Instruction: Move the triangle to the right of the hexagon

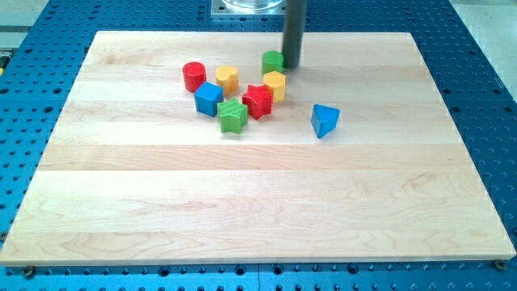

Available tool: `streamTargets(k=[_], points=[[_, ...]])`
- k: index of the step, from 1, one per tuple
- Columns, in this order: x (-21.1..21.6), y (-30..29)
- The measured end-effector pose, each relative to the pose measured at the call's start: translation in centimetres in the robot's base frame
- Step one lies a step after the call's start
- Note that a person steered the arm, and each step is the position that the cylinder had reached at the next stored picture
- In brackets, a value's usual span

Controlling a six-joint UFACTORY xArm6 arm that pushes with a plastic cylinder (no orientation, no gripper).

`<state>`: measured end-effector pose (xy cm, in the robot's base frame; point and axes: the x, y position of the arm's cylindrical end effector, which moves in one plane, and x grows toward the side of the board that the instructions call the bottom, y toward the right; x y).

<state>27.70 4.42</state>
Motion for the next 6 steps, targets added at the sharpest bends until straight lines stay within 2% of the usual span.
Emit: streamTargets(k=[2, 3, 4, 5, 6], points=[[0.0, -0.2], [0.8, 3.6], [7.8, 8.8], [17.0, 8.8], [17.2, 8.8]])
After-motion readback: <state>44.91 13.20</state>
